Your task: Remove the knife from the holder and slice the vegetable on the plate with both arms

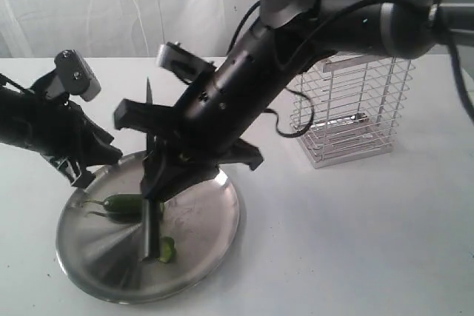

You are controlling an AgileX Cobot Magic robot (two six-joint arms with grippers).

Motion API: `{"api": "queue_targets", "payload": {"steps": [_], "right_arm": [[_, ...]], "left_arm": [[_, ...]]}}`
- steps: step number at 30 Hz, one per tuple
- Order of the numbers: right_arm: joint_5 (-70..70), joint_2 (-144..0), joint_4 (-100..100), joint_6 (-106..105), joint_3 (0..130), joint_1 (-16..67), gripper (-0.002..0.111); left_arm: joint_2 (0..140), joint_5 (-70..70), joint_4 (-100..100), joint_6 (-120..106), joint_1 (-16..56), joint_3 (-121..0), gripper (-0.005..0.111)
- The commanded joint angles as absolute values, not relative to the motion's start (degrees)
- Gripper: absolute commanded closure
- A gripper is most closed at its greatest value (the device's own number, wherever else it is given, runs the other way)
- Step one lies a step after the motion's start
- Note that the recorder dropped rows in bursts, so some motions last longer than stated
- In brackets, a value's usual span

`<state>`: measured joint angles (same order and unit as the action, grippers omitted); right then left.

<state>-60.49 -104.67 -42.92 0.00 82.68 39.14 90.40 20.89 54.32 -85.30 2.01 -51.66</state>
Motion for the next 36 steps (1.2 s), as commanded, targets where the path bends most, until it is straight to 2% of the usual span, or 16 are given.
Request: {"api": "queue_targets", "payload": {"steps": [1,4,14,25,36], "right_arm": [[-55.63,-107.94,-43.63,8.76,82.45,44.06,0.108],[-55.63,-110.50,-43.99,13.95,82.45,45.08,0.108],[-56.69,-114.60,-46.52,19.92,82.55,45.28,0.108],[-51.49,-117.24,-48.56,25.62,82.55,45.62,0.108],[-52.94,-119.46,-48.56,25.83,82.55,45.62,0.108]], "left_arm": [[89.60,19.31,53.13,-64.89,1.86,-51.71,0.106],[89.60,20.45,51.85,-57.89,1.86,-50.72,0.106],[89.86,14.30,53.00,-54.69,1.86,-44.69,0.106],[91.09,13.63,56.55,-54.69,1.86,-44.70,0.106],[91.09,13.19,56.55,-54.69,1.86,-44.70,0.106]]}}
